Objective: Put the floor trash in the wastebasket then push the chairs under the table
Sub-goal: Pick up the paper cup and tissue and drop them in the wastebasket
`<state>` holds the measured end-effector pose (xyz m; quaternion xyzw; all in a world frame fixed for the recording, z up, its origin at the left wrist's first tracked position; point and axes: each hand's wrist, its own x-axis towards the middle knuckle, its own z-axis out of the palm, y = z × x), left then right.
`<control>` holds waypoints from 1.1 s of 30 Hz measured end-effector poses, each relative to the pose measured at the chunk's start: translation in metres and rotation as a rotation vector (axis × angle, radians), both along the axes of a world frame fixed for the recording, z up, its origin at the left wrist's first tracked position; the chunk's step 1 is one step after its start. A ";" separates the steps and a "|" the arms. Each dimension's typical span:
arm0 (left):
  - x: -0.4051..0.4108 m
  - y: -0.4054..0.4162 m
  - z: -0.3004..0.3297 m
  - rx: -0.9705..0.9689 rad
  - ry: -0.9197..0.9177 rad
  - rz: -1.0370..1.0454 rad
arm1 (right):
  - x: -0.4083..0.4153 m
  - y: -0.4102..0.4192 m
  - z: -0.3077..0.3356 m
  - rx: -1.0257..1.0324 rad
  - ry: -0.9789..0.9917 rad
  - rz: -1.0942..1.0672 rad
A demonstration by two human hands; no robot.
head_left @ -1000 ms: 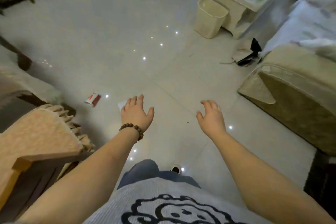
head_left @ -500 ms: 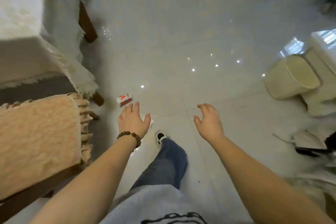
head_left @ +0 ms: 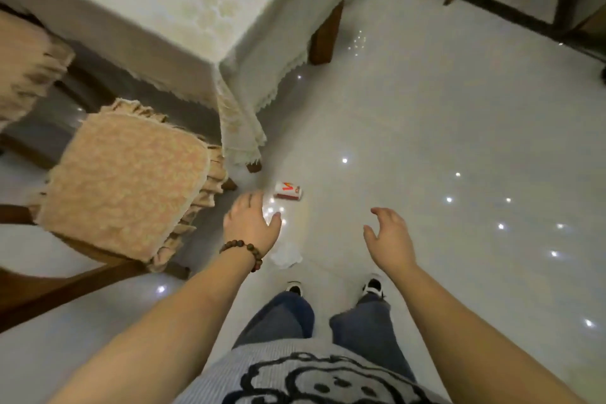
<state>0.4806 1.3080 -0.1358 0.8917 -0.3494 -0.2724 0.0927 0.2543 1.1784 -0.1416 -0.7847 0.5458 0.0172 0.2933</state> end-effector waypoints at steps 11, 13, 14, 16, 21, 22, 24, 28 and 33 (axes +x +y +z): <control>-0.051 -0.028 -0.026 0.021 0.014 0.673 | 0.086 -0.147 -0.040 0.091 0.025 0.693; -0.071 -0.036 -0.028 0.038 0.001 0.810 | 0.091 -0.171 -0.044 0.097 0.029 0.816; -0.081 -0.040 -0.030 0.047 -0.005 0.873 | 0.093 -0.183 -0.045 0.098 0.029 0.870; -0.102 -0.049 -0.036 0.059 -0.005 0.984 | 0.095 -0.206 -0.049 0.083 0.038 0.967; -0.150 -0.067 -0.065 0.096 0.053 1.135 | 0.094 -0.241 -0.077 0.069 0.102 1.091; -0.159 -0.069 -0.074 0.091 0.063 1.152 | 0.093 -0.241 -0.087 0.078 0.119 1.113; -0.173 -0.072 -0.097 0.072 0.074 1.179 | 0.091 -0.239 -0.111 0.095 0.140 1.156; -0.191 -0.074 -0.162 0.090 0.102 1.210 | 0.090 -0.229 -0.175 0.117 0.169 1.201; -0.192 -0.070 -0.286 0.079 0.111 1.221 | 0.105 -0.215 -0.291 0.093 0.177 1.242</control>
